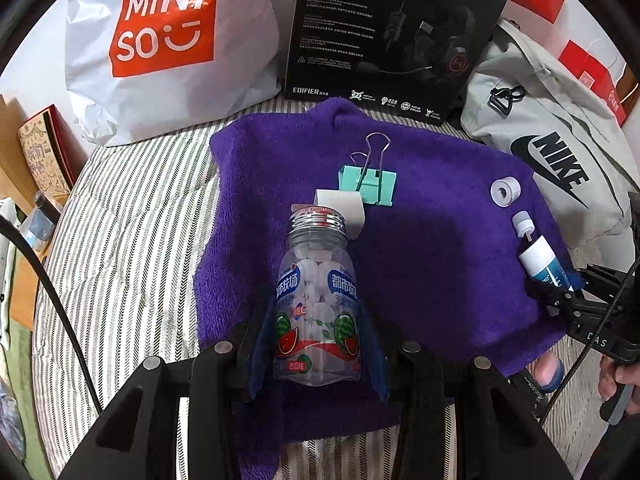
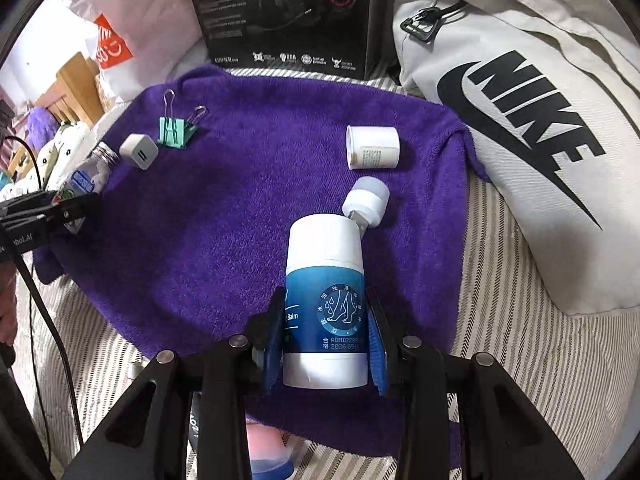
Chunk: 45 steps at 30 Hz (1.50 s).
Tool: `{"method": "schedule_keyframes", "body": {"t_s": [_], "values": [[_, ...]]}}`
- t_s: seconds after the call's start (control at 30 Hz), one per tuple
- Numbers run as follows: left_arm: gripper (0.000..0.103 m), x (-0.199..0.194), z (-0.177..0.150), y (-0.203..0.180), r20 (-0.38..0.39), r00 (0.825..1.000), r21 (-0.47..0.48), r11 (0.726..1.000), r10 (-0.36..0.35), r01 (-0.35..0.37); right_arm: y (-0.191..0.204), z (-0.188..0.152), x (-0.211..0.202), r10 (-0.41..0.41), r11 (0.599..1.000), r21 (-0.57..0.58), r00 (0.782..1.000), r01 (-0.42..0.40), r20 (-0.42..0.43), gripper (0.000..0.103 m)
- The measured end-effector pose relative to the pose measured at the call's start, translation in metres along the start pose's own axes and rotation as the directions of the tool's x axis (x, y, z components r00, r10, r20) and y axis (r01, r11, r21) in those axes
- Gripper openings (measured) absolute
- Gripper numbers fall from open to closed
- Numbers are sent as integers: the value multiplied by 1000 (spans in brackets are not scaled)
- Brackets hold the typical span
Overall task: Organize rigid objects
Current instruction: 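Set the candy jar on the towel with left tool while right places deodorant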
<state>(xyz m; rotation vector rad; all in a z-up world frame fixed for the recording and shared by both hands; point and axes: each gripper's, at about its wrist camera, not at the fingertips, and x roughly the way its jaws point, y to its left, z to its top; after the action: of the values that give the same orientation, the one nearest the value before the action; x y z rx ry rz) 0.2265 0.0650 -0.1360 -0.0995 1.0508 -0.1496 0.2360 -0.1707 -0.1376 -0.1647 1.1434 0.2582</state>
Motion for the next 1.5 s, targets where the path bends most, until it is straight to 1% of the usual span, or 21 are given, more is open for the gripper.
{"method": "schedule_keyframes", "body": {"t_s": [0.27,0.4,0.57,0.7,0.8,0.83,0.9,0.97,1.0,1.07,1.1,1.13,1.17,1.23,1.33,1.4,1.5], "values": [[39,8,-2,-7,-19,1000,35,999,18,-17,2,1,3,-7,999,-33,1000,7,3,36],[39,14,-4,-13,-35,999,50,999,20,-18,0,2,3,3,999,-36,1000,-3,3,36],[39,18,-2,-17,-40,998,74,996,49,-46,-2,0,2,12,999,-45,1000,-11,6,37],[39,20,-4,-25,-44,995,128,988,94,-88,-2,-1,2,16,998,-54,1000,-16,7,37],[39,21,-4,-26,-47,994,132,987,102,-95,-3,-2,0,25,998,-58,1000,-25,-4,40],[40,21,-4,-26,-47,994,134,987,100,-93,-4,-3,-1,25,998,-58,1000,-25,-9,43],[40,21,-4,-25,-52,994,134,987,98,-91,-5,-4,-4,22,998,-62,1000,-22,-8,43],[45,18,-1,-24,-59,993,132,987,102,-93,-7,-6,-8,17,998,-57,1000,-17,-8,45],[48,17,0,-24,-64,993,131,987,103,-94,-8,-6,-11,26,998,-49,1000,-26,-6,45],[60,16,1,-23,-74,992,126,987,106,-96,-11,-7,-20,35,999,-33,999,-35,6,47],[61,15,2,-22,-85,992,124,989,89,-78,-12,-7,-25,36,999,-26,999,-36,15,49],[66,14,2,-24,-89,993,128,989,80,-69,-13,-9,-32,37,999,-18,999,-36,29,52],[70,13,2,-26,-98,992,132,989,73,-60,-14,-11,-37,37,999,-12,999,-36,39,53],[71,8,3,-30,-106,991,129,989,86,-72,-15,-16,-51,32,999,0,998,-32,59,53],[71,-7,0,-32,-77,992,109,989,105,-96,-17,-28,-75,27,999,25,995,-30,95,55],[71,-24,-4,-34,-42,995,82,993,93,-89,-20,-39,-90,20,998,57,992,-27,121,59],[71,-45,-14,-38,-4,997,69,995,76,-75,-25,-57,-108,12,993,113,987,-31,161,62]]}}
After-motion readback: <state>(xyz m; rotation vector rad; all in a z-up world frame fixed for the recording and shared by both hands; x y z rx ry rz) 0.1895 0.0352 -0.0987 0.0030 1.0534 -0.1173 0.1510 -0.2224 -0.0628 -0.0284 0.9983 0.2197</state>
